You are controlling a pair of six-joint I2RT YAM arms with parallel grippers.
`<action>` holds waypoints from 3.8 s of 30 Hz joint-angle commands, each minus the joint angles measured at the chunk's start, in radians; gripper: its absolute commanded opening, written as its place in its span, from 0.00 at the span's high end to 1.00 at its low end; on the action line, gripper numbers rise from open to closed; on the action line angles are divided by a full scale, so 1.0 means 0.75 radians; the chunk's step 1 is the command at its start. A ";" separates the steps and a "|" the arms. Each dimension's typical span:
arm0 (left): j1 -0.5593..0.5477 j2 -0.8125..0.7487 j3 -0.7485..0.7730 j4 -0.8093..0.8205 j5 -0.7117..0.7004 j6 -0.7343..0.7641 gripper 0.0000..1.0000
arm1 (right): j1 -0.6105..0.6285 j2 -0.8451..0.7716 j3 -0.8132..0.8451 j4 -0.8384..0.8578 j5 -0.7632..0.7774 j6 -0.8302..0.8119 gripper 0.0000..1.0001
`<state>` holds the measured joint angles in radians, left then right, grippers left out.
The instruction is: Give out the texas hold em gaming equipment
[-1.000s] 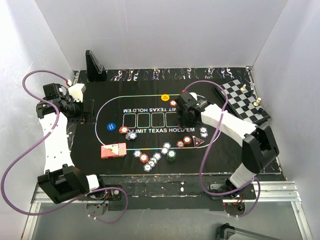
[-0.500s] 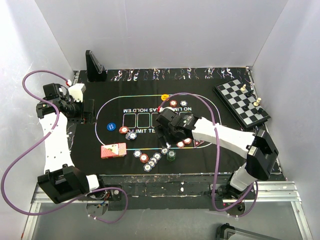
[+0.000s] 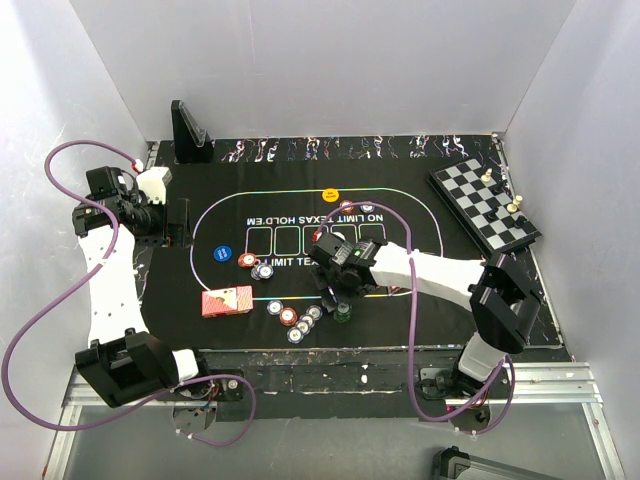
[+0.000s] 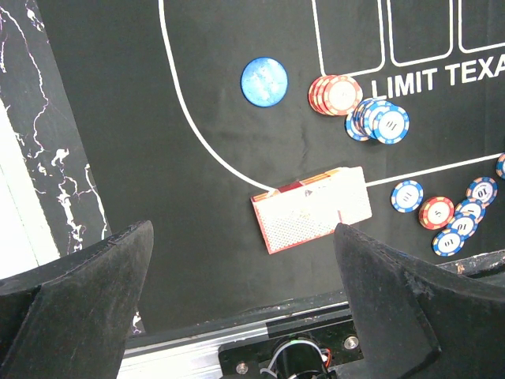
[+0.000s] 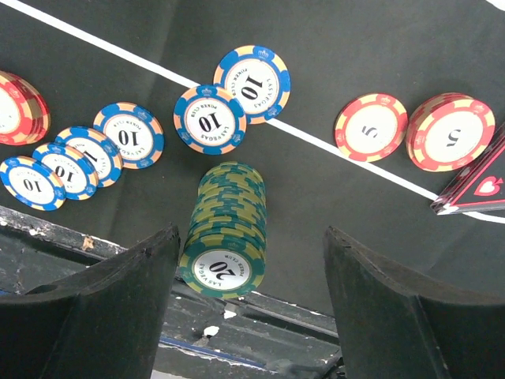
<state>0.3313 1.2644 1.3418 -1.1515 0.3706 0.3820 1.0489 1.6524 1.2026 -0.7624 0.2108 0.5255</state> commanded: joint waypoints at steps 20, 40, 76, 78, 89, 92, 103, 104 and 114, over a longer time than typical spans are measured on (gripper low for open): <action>0.004 -0.033 0.029 0.010 0.003 0.004 0.00 | 0.039 0.041 -0.041 0.049 -0.056 0.040 0.58; 0.004 -0.046 -0.018 0.036 0.015 0.002 0.00 | 0.039 0.018 0.255 -0.157 0.038 -0.042 0.99; 0.006 0.010 -0.053 0.095 0.032 -0.016 0.00 | -0.104 1.116 1.499 -0.104 -0.162 -0.265 0.99; 0.004 0.012 -0.057 0.099 0.027 -0.014 0.00 | -0.106 1.133 1.505 -0.088 -0.173 -0.265 0.99; 0.004 0.020 -0.057 0.106 0.036 -0.021 0.00 | -0.114 1.180 1.514 -0.051 -0.240 -0.257 0.54; 0.004 0.014 -0.059 0.102 0.040 -0.023 0.00 | -0.118 1.157 1.503 -0.055 -0.218 -0.263 0.43; 0.004 -0.029 -0.055 0.087 0.038 -0.037 0.00 | -0.153 0.969 1.479 -0.072 -0.132 -0.300 0.23; 0.006 -0.031 -0.049 0.085 0.040 -0.035 0.00 | -0.157 0.935 1.463 -0.072 -0.118 -0.302 0.23; 0.004 -0.060 -0.042 0.069 0.078 -0.061 0.00 | -0.165 0.405 0.844 -0.043 -0.044 -0.296 0.16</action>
<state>0.3317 1.2652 1.3018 -1.0962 0.3908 0.3485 0.9173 2.1342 2.0289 -0.8036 0.1509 0.3073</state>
